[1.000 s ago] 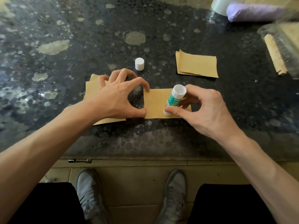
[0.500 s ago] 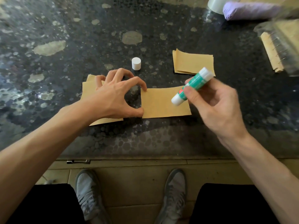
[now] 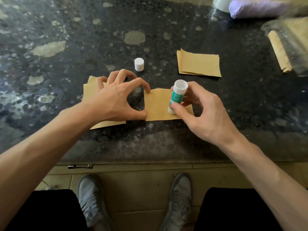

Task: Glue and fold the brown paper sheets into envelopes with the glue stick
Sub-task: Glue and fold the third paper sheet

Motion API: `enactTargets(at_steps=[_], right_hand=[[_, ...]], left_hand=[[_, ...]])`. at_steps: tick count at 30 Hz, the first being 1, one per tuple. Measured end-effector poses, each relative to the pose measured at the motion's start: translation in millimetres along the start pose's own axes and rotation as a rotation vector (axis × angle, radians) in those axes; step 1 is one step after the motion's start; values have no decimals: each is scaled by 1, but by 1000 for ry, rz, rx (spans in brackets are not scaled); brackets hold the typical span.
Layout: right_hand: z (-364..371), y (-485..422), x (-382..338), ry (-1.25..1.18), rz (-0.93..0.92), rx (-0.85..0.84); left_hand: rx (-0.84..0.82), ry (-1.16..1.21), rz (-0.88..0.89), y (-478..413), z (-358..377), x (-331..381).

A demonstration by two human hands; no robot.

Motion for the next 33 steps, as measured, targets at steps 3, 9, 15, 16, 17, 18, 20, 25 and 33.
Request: enactTargets(at_steps=[3, 9, 15, 16, 17, 18, 20, 25, 33], right_hand=[[-2, 1, -4, 16, -27, 28], [-3, 1, -2, 42, -8, 20], [0, 1, -2, 13, 18, -70], [1, 2, -2, 18, 16, -75], [1, 2, -2, 27, 13, -76], [0, 3, -3, 36, 10, -73], [-1, 3, -3, 50, 11, -65], [-5, 5, -4, 134, 29, -46], [-8, 11, 3, -102, 95, 15]], left_hand=[[-2, -7, -1, -1, 0, 0], [8, -19, 16, -2, 0, -1], [-1, -17, 4, -1, 0, -1], [-3, -14, 4, -1, 0, -1], [-6, -12, 1, 0, 0, -1], [-8, -7, -4, 0, 0, 0], [-8, -3, -7, 0, 0, 0], [-13, -2, -1, 0, 0, 0], [3, -12, 7, -2, 0, -1]])
Point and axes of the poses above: each hand's wrist, its own y-axis away from the middle knuckle, its own z-axis out of the palm, x = y × z, the point moved 9 cm from there along -y, towards the middle knuckle, and after that the axes turned 6 degrees about -z, right-handed, at the moved point
